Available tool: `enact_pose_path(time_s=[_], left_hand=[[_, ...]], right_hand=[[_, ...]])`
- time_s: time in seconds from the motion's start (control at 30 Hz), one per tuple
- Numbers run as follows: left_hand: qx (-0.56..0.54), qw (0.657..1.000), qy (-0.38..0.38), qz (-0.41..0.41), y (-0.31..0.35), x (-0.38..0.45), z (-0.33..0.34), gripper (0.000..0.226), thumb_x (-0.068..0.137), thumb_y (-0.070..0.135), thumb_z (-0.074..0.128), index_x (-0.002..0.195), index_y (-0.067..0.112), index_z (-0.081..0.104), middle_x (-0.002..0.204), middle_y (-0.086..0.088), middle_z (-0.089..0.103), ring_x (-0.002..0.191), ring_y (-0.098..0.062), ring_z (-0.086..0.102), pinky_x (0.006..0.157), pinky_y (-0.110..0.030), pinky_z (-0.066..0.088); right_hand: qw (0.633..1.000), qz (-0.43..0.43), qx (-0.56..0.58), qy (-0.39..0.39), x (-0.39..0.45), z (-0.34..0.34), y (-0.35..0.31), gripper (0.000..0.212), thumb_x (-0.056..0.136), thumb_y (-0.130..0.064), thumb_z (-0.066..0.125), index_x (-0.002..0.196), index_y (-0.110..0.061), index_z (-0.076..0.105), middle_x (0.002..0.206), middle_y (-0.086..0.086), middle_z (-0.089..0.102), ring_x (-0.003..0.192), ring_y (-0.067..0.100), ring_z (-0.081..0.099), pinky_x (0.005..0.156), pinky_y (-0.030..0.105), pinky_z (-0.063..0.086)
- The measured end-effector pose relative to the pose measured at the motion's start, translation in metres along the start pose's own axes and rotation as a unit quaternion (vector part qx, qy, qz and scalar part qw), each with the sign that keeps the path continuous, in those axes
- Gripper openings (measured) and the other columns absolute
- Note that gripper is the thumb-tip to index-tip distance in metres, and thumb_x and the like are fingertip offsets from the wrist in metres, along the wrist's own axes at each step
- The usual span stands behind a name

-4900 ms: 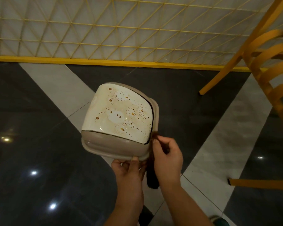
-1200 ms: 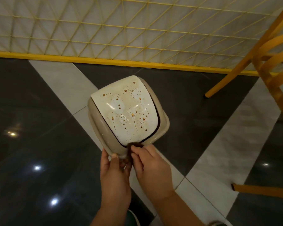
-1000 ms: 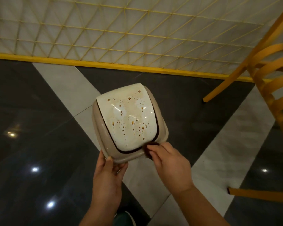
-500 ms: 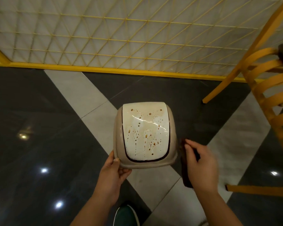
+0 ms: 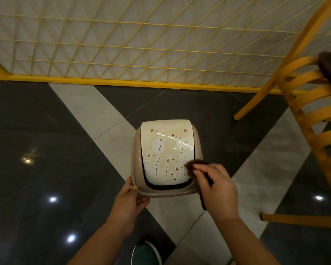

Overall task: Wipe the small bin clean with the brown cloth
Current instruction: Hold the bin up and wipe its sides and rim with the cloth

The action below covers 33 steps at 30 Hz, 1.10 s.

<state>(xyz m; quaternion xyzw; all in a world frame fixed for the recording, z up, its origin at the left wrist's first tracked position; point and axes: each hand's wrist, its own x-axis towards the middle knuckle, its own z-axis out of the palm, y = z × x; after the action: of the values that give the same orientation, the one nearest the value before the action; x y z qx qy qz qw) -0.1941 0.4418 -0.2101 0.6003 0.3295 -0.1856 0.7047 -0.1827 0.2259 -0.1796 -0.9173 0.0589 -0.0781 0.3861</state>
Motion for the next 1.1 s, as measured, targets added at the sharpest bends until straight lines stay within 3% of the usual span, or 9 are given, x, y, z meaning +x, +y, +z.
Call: enact_pose_path(time_s=[0.2,0.5,0.67,0.73,0.8,0.87,0.93,1.1], left_hand=[[0.02,1.0,-0.011,0.006,-0.003,0.0,-0.001,0.04,0.103,0.015,0.034,0.135,0.035,0.049,0.108,-0.017,0.068,0.097,-0.028,0.064,0.077,-0.031,0.053],[0.043,0.999,-0.004,-0.028,0.008,0.003,0.001,0.041,0.103,0.013,0.035,0.135,0.035,0.048,0.111,-0.024,0.064,0.093,-0.028,0.061,0.07,-0.028,0.053],[0.084,0.995,0.01,-0.053,0.015,0.0,0.004,0.042,0.102,0.016,0.037,0.137,0.038,0.044,0.102,-0.011,0.066,0.092,-0.026,0.06,0.073,-0.029,0.051],[0.134,0.989,0.021,-0.06,0.019,-0.001,0.004,0.053,0.099,0.02,0.043,0.147,0.037,0.028,0.119,-0.009,0.062,0.101,-0.023,0.059,0.087,-0.036,0.05],[0.178,0.981,0.045,-0.056,0.03,-0.003,0.005,0.076,0.094,0.023,0.054,0.152,0.035,0.008,0.15,-0.01,0.039,0.127,-0.029,0.048,0.104,-0.045,0.042],[0.194,0.977,0.089,-0.02,0.051,-0.007,0.01,0.077,0.092,0.018,0.056,0.153,0.031,0.011,0.154,-0.013,0.027,0.134,-0.031,0.04,0.106,-0.043,0.039],[0.192,0.974,0.111,0.052,0.073,-0.01,0.018,0.064,0.096,0.014,0.049,0.151,0.03,0.021,0.15,-0.012,0.029,0.132,-0.028,0.04,0.104,-0.041,0.038],[0.214,0.955,0.051,0.2,0.095,-0.016,0.039,0.048,0.099,0.02,0.041,0.14,0.043,0.038,0.136,0.005,0.035,0.119,-0.011,0.045,0.098,-0.03,0.043]], right_hand=[[0.999,0.022,-0.017,0.032,0.063,-0.006,-0.024,0.022,0.092,-0.031,0.058,0.112,-0.031,0.067,0.104,-0.014,0.059,0.089,-0.001,0.054,0.071,0.006,0.035],[0.999,0.046,0.005,-0.004,0.005,-0.011,-0.004,0.024,0.085,-0.024,0.066,0.107,-0.035,0.065,0.098,-0.016,0.059,0.09,-0.006,0.054,0.083,0.017,0.051],[0.998,0.055,0.006,0.019,0.065,-0.017,-0.027,0.021,0.091,-0.031,0.06,0.111,-0.036,0.065,0.101,-0.018,0.056,0.086,-0.004,0.052,0.071,0.007,0.035],[0.999,0.051,-0.012,0.004,0.083,-0.018,-0.033,0.021,0.092,-0.033,0.059,0.112,-0.035,0.065,0.101,-0.018,0.056,0.087,-0.003,0.051,0.068,0.007,0.033],[0.998,0.052,-0.032,-0.022,0.084,-0.018,-0.034,0.022,0.092,-0.034,0.057,0.113,-0.036,0.064,0.102,-0.019,0.054,0.088,-0.003,0.051,0.067,0.007,0.031],[0.997,0.061,-0.031,-0.03,0.078,-0.018,-0.031,0.024,0.093,-0.035,0.056,0.115,-0.036,0.064,0.103,-0.019,0.053,0.089,-0.002,0.051,0.068,0.007,0.032],[0.997,0.069,-0.026,-0.026,0.071,-0.018,-0.027,0.025,0.093,-0.034,0.055,0.117,-0.034,0.064,0.104,-0.017,0.053,0.089,-0.001,0.052,0.069,0.008,0.034],[0.997,0.069,-0.035,-0.028,0.068,-0.02,-0.025,0.026,0.093,-0.033,0.056,0.117,-0.033,0.063,0.106,-0.014,0.055,0.088,0.0,0.052,0.069,0.008,0.034]])
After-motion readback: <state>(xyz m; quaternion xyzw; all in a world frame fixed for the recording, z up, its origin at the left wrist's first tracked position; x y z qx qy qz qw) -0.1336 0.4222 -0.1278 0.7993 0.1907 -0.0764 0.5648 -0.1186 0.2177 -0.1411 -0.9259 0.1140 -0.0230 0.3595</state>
